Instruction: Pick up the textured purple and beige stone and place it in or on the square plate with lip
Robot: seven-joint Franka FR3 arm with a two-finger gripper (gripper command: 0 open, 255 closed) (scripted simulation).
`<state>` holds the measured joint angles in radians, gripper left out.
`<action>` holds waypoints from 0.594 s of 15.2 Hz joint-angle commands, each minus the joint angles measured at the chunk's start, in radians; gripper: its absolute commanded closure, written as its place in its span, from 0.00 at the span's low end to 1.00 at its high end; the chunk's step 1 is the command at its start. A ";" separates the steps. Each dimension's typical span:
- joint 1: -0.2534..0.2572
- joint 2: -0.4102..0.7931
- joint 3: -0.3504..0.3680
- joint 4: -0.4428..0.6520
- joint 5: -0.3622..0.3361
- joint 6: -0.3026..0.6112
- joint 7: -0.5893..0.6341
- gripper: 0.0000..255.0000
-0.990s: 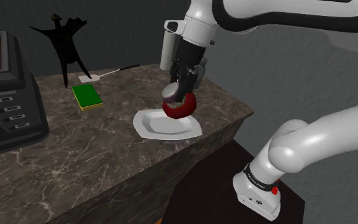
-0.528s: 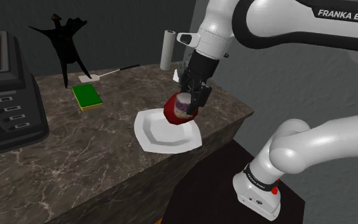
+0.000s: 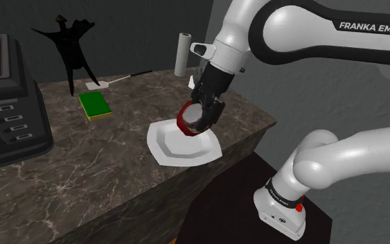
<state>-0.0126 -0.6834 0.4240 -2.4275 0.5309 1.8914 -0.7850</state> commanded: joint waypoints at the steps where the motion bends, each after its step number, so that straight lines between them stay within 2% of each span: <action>1: -0.020 0.013 0.023 -0.064 -0.051 0.017 -0.011 1.00; 3: -0.060 0.006 0.065 -0.087 -0.018 0.034 -0.039 1.00; 9: -0.224 -0.057 0.188 -0.075 0.081 -0.027 -0.123 1.00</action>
<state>-0.2139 -0.7232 0.5901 -2.4590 0.7954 1.8922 -0.8914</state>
